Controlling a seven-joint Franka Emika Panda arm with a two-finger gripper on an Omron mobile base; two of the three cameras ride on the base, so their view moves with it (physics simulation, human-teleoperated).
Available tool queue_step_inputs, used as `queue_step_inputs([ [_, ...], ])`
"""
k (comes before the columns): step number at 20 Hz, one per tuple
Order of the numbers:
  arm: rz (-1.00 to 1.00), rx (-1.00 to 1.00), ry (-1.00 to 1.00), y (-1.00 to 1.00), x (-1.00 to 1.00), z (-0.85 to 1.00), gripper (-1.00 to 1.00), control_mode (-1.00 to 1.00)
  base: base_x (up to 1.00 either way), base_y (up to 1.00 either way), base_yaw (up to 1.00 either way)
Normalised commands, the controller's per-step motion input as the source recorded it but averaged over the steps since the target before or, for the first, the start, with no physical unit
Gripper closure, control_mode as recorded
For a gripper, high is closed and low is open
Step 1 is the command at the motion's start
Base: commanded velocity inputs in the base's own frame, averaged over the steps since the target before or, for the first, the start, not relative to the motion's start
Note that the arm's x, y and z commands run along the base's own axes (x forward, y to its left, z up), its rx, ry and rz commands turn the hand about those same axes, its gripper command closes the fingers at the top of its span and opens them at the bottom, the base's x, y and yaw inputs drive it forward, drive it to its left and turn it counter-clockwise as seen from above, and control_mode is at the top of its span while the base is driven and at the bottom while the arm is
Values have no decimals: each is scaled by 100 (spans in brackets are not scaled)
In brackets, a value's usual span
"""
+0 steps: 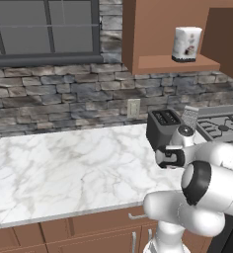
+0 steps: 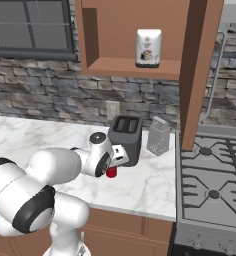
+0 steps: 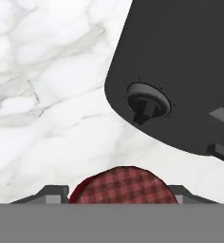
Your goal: Pick the honey bottle and jam from the counter and place them in the cabinets closest to them.
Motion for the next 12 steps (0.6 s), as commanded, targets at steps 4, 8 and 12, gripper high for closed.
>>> queue_step_inputs([
  [4,-6,0,0,0,0,31,100,-100,0,0,0],
  [8,-7,0,0,0,0,32,100,-100,0,0,0],
  [12,-7,0,0,0,-6,37,100,-100,0,0,0],
])
